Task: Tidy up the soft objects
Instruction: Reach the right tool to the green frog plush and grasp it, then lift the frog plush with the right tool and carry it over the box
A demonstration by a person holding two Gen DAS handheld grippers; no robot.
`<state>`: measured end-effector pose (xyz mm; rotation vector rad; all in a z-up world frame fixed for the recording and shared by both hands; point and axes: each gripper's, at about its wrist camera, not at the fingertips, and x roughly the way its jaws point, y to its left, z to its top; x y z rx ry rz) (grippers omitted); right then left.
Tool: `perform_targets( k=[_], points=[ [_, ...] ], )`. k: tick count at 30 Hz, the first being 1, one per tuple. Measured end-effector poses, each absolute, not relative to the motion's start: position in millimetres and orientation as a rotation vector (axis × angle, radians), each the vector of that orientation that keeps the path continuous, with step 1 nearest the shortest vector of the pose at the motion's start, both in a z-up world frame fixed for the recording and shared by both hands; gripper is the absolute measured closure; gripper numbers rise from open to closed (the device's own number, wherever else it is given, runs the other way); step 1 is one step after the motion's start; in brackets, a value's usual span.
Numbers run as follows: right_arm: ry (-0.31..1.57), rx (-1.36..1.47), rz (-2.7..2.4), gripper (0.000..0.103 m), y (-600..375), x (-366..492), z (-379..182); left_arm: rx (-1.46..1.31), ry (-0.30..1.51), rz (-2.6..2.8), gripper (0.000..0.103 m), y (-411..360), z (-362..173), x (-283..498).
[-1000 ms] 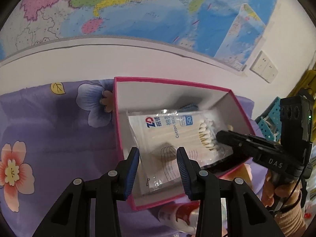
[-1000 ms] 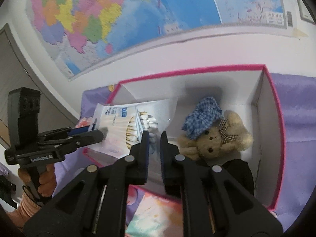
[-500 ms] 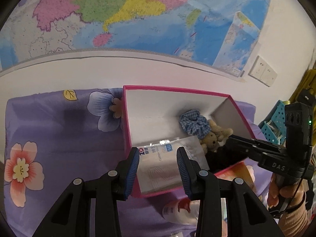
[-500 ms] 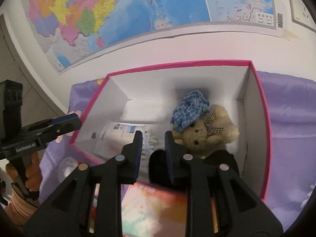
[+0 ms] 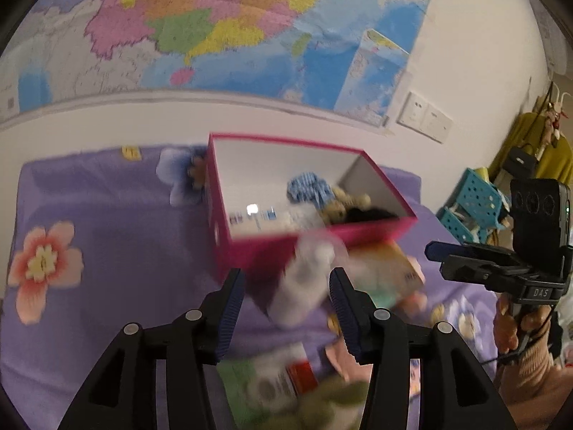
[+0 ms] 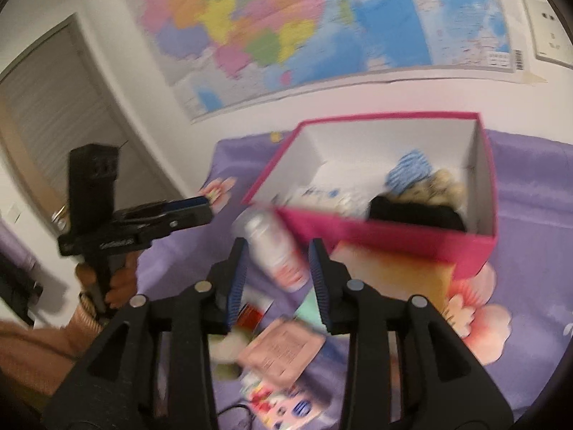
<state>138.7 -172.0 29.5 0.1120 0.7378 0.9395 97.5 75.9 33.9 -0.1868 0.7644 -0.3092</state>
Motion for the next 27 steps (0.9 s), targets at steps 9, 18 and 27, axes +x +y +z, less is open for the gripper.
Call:
perform_targets(
  k=[9, 18, 27],
  points=[
    [0.819, -0.041, 1.080, 0.053, -120.6, 94.0, -8.3, -0.286, 0.838, -0.326, 0.053, 96.3, -5.7, 36.2],
    [0.877, -0.044, 1.081, 0.053, -91.5, 97.1, -35.9, -0.331, 0.878, -0.344, 0.045, 102.6, -18.2, 3.0],
    [0.901, -0.026, 1.080, 0.076, -85.9, 98.5, -45.7, -0.354, 0.942, -0.356, 0.040, 99.0, -33.6, -7.8]
  ],
)
